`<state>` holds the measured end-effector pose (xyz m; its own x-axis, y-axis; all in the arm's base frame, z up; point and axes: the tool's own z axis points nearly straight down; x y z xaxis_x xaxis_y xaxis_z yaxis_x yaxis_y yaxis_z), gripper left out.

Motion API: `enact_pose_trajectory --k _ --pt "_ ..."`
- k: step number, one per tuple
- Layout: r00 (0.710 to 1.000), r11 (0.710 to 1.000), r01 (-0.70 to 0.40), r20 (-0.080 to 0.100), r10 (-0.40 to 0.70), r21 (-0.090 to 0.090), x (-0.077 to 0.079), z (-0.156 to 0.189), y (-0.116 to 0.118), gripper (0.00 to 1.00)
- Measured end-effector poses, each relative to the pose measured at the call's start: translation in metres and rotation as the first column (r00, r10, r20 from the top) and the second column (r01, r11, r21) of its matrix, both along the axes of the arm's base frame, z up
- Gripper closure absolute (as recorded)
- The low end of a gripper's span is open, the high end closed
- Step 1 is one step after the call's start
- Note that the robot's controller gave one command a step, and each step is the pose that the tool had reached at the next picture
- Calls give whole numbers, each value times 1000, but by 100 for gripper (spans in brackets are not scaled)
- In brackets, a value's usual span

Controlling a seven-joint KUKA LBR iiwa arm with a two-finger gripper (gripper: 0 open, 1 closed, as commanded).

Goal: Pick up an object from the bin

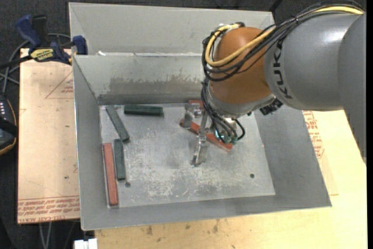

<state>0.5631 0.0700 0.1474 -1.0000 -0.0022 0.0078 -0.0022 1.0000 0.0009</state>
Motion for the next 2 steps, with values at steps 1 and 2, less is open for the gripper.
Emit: enact_pose_trajectory --k 1,2 --pt "998 998 -58 6 58 -3 29 -81 -91 0" --pt "998 998 -64 11 64 0 31 -77 -86 100"
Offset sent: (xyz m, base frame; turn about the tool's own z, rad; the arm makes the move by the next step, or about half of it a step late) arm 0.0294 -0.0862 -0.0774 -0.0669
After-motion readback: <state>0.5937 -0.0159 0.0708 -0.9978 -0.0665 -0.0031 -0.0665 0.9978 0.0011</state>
